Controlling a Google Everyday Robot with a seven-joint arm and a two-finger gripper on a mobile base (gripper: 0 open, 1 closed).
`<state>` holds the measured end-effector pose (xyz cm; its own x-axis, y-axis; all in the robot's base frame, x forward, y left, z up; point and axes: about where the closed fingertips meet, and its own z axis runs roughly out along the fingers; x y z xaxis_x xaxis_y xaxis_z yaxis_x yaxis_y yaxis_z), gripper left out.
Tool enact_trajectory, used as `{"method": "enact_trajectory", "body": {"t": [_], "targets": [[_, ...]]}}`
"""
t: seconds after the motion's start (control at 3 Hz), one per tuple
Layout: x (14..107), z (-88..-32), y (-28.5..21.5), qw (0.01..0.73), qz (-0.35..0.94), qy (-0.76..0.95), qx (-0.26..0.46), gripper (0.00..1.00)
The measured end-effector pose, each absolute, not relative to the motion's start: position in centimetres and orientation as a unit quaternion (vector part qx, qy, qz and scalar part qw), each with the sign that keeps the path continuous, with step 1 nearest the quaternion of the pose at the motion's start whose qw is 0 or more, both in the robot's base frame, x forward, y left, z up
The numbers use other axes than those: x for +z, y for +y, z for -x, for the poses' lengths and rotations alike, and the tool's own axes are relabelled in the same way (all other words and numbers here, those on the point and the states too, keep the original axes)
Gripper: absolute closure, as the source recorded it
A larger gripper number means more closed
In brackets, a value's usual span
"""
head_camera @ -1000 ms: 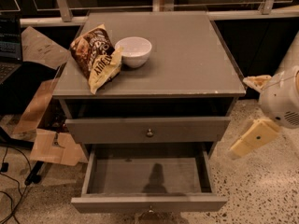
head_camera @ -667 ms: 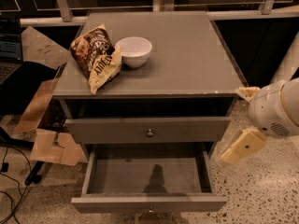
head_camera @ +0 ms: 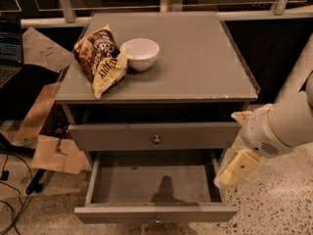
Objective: Close middle drawer
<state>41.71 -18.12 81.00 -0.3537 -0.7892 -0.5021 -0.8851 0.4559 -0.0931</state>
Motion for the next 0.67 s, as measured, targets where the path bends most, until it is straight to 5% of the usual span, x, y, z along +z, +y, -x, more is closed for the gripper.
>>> {"method": "enact_trajectory", "body": {"t": [0.67], "targets": [[80.83, -41.04, -18.01, 0.275, 0.494, 0.82, 0.089, 0.0]]}}
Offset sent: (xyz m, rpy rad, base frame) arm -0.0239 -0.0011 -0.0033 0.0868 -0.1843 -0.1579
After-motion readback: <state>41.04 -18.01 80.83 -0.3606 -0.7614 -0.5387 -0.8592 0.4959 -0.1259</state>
